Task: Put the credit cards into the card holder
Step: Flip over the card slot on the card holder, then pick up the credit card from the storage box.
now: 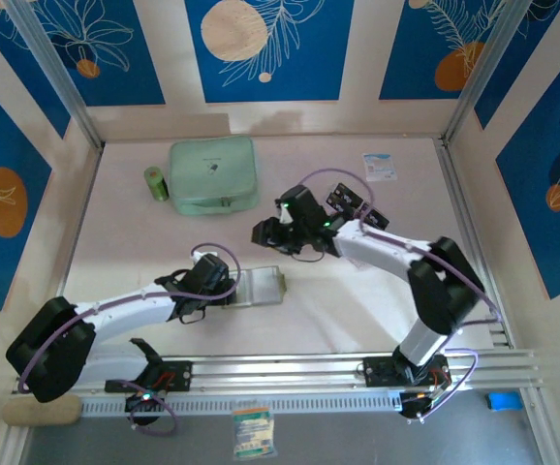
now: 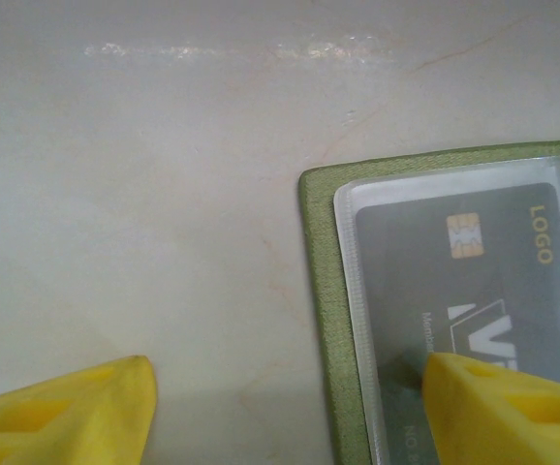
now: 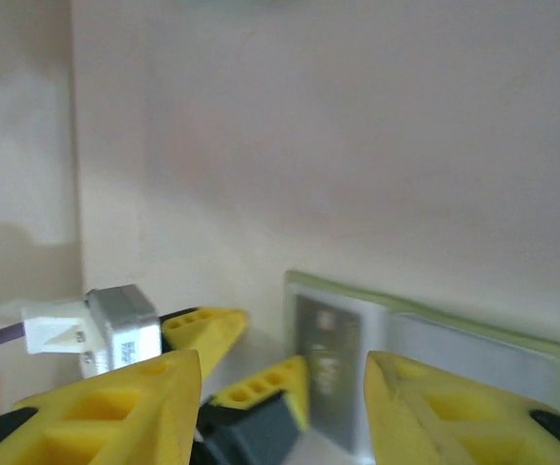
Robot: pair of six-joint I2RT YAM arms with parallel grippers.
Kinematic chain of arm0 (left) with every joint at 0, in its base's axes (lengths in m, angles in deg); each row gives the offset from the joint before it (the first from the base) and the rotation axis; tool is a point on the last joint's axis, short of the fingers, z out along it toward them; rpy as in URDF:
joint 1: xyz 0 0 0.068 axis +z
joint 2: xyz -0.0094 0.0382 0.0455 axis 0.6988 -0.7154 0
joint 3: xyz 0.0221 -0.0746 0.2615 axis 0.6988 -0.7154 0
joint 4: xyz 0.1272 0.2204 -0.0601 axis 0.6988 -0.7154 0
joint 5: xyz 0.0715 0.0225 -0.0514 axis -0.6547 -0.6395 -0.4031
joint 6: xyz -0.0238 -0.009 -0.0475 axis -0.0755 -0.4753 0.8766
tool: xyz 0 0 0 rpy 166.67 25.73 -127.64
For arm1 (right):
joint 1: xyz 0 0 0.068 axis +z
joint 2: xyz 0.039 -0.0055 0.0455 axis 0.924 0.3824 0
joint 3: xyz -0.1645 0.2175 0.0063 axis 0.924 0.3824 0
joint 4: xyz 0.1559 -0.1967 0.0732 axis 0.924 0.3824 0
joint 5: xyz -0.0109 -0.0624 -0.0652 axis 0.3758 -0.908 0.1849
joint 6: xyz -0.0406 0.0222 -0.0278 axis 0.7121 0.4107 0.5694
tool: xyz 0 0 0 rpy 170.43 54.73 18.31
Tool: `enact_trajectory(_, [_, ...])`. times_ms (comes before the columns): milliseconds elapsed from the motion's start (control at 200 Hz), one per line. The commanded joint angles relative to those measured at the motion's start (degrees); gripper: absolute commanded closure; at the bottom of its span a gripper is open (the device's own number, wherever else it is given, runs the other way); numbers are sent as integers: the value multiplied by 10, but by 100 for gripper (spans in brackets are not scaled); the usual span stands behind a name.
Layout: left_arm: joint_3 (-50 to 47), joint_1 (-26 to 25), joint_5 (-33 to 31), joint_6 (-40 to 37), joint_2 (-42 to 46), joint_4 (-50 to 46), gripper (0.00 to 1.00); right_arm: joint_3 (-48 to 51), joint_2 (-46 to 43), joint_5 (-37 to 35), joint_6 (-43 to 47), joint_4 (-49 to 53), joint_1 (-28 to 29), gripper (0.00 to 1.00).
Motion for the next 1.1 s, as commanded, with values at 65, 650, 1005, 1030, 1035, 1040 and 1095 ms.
enact_trajectory(65, [9, -3, -8, -4, -2, -6, 27, -9, -59, -184, 203, 227, -56, 53])
enact_trajectory(650, [4, -3, -8, -6, 8, -4, 26, 6, -56, -365, 313, 317, -145, 64])
enact_trajectory(1005, [4, -3, -6, -6, 7, -1, 26, -7, -6, -391, 320, 308, -156, 68])
enact_trajectory(1030, [4, -3, -6, -6, 6, -1, 26, -8, -1, -392, 319, 306, -156, 69])
enact_trajectory(1035, [4, -3, -6, -6, 6, -1, 26, -8, -1, -392, 319, 306, -156, 69])
enact_trajectory(1040, [4, -3, -6, -6, 6, 0, 26, -8, -1, -392, 319, 306, -156, 69])
enact_trajectory(1095, [3, -3, -6, -5, 7, 0, 26, -9, 8, -390, 320, 304, -156, 70])
